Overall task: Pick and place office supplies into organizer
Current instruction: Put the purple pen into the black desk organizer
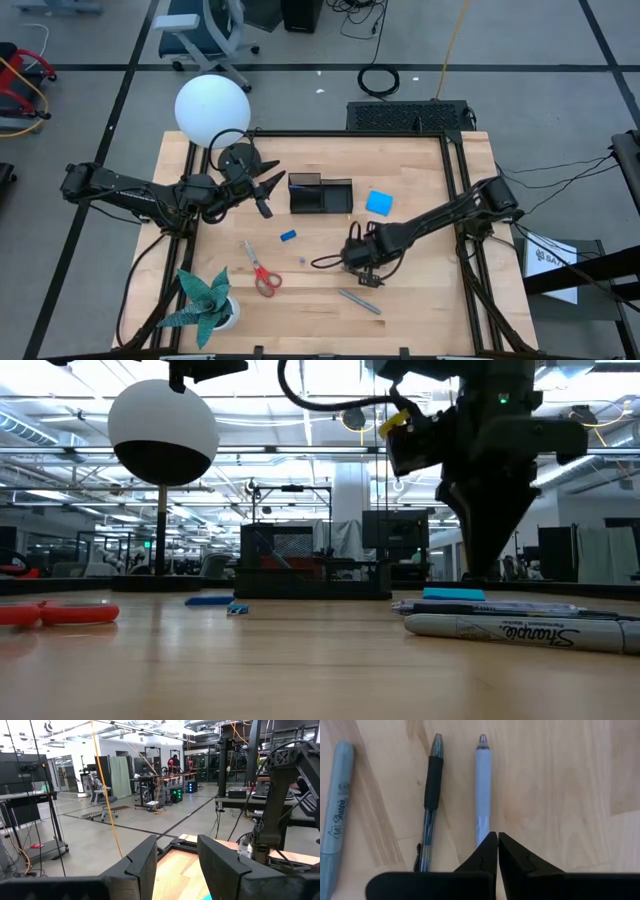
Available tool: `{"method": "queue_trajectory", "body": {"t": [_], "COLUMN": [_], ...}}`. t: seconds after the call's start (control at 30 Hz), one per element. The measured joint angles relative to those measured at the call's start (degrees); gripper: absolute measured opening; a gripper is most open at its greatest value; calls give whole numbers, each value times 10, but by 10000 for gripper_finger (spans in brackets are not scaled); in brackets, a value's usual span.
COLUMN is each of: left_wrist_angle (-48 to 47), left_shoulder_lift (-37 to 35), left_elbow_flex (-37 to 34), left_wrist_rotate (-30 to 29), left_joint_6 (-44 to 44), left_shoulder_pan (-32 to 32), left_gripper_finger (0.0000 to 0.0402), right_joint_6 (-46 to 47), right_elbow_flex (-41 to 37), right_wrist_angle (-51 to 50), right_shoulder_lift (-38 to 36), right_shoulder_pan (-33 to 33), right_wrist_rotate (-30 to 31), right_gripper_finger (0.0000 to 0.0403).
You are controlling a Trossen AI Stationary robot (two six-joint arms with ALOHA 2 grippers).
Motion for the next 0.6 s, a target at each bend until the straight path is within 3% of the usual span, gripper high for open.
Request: {"method": "queue_trajectory", "body": {"t": [0.37,0.6], "left_wrist_angle": [-1,-1], "left_shoulder_lift": [0,0], "left_elbow_flex": [0,0], "left_wrist_rotate": [0,0], "left_joint_6": [0,0], "left_shoulder_pan": [0,0], "left_gripper_finger": [147,147], "right_joint_6": [13,12], "right_elbow_flex": [0,-11], "right_wrist_angle": [11,99], "right_shoulder_lift": [-20,-19], "right_shoulder_pan": [-2,-2], "right_wrist_rotate": [1,0], "right_gripper_finger": [9,9]}}
